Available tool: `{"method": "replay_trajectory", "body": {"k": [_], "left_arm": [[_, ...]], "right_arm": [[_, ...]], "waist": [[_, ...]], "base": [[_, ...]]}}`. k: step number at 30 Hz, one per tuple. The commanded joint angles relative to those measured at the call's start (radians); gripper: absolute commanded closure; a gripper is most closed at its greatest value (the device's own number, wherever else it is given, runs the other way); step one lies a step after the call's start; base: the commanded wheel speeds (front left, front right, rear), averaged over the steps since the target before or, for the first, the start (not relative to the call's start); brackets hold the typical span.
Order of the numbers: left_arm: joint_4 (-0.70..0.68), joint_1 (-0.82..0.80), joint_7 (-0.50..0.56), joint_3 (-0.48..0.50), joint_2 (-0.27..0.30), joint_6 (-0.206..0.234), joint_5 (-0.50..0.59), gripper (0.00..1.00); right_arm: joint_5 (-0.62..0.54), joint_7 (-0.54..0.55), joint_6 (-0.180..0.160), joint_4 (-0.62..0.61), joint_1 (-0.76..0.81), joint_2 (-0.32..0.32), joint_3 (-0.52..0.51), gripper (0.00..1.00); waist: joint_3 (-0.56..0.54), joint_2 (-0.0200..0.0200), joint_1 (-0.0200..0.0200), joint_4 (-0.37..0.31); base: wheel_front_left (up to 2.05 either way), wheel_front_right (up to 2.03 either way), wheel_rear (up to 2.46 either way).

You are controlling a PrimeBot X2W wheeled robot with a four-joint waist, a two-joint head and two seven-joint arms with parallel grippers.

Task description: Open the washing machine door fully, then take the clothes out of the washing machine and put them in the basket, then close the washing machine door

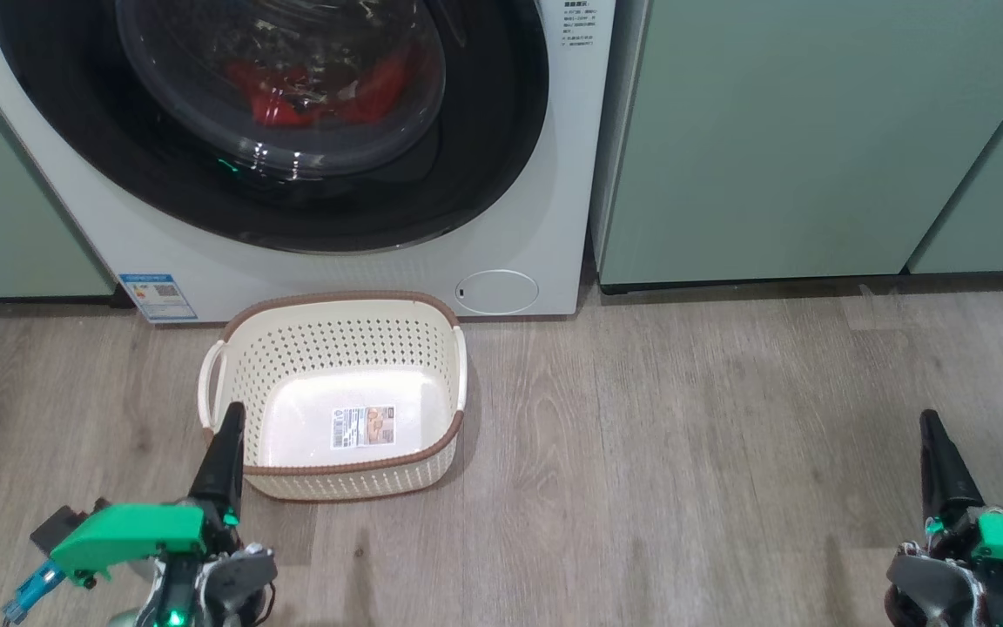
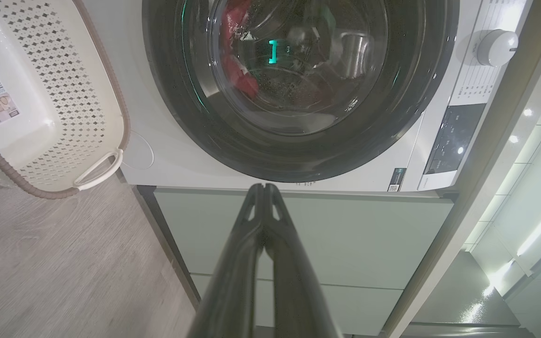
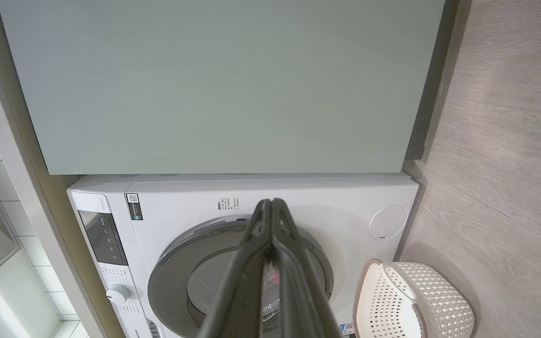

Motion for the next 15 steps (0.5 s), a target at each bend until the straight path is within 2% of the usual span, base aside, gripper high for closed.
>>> {"method": "replay_trajectory", "body": {"k": [1,15], "left_arm": [[-0.034,-0.055,0.006,0.032,0.005,0.001,-0.004,1.00],[-0.034,-0.055,0.006,0.032,0.005,0.001,-0.004,1.00]], "right_arm": [[0.006,0.006,0.000,-0.040,-0.045,-0.005,0.020,1.00],[0.006,0.006,0.000,-0.040,-0.045,-0.005,0.020,1.00]], "waist": [[0.000,0.0000,0.0000,0.000],[0.000,0.0000,0.0000,0.000]], "base": [[0.00,0.00,0.00],[0.00,0.00,0.00]]}}
